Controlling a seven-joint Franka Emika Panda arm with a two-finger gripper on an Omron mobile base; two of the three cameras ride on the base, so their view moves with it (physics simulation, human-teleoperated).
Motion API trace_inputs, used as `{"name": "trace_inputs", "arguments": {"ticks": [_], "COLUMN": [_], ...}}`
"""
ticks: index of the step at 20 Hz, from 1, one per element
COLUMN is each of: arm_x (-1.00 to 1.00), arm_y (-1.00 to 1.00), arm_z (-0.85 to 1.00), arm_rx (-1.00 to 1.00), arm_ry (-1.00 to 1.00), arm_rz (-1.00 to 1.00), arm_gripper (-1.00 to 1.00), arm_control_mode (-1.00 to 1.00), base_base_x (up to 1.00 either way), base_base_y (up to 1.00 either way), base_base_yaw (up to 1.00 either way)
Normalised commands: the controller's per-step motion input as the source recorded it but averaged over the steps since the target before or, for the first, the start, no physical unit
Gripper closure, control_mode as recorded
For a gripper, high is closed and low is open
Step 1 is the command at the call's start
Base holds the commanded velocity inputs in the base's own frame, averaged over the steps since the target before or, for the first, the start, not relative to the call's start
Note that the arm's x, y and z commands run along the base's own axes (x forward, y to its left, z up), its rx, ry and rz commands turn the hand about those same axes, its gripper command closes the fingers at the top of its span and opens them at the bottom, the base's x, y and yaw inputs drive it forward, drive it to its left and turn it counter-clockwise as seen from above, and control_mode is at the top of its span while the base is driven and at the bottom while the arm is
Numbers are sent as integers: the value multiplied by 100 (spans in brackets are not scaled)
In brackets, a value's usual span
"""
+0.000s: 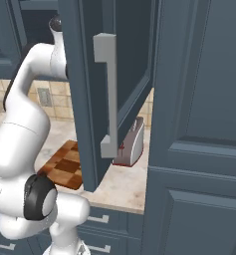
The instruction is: Pick the bread, place it on the cutting board, pick the jam, place it on the counter, and close the cabinet.
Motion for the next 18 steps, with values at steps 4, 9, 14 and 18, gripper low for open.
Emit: {"name": "trace_inputs", "arguments": {"ticks": [4, 9, 14, 18], "arm_x": [25, 31, 25, 25], "arm_y": [0, 0, 0, -1], "arm_z": [-3, -13, -14, -9], "arm_rx": [0, 0, 0, 0], "arm_ry": [0, 0, -1, -1], "arm_rz": [0, 0, 0, 0], "arm_gripper": [-100, -100, -100, -100], "arm_control_mode": [-100, -100, -100, -100], "base_base_x": [0, 0, 0, 0], "base_base_y": [0, 0, 0, 0], "base_base_yaw": [0, 0, 0, 0]}}
